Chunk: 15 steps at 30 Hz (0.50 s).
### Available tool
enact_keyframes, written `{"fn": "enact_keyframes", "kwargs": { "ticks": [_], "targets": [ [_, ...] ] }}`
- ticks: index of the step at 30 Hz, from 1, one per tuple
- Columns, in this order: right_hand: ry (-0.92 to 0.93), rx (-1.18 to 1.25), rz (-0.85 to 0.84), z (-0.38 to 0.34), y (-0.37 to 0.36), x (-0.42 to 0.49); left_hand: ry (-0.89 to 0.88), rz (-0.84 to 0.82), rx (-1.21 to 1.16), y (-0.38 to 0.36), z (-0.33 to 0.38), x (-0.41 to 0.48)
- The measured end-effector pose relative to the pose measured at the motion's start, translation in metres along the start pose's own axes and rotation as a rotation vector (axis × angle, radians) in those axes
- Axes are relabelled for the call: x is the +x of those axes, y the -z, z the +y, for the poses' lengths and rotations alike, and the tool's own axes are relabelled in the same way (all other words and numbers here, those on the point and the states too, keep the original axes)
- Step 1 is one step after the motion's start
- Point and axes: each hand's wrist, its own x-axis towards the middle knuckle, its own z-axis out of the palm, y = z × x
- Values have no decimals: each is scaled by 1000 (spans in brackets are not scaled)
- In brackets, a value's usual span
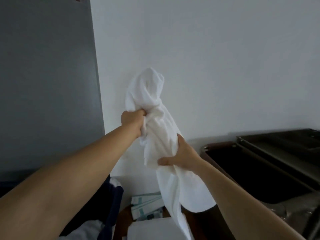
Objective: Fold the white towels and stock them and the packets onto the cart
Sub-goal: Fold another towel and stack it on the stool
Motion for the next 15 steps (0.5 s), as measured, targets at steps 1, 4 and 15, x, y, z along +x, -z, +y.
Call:
{"fn": "enact_keyframes", "kwargs": {
  "ticks": [1,4,15],
  "targets": [
    [-31,-44,19,4,-2,0,50,-32,0,-2,-5,-3],
    [-85,-116,145,8,0,-2,126,-69,43,-4,-21,-2],
    [-243,521,288,-4,-16,5,463,-318,32,19,-78,2]
  ]
}}
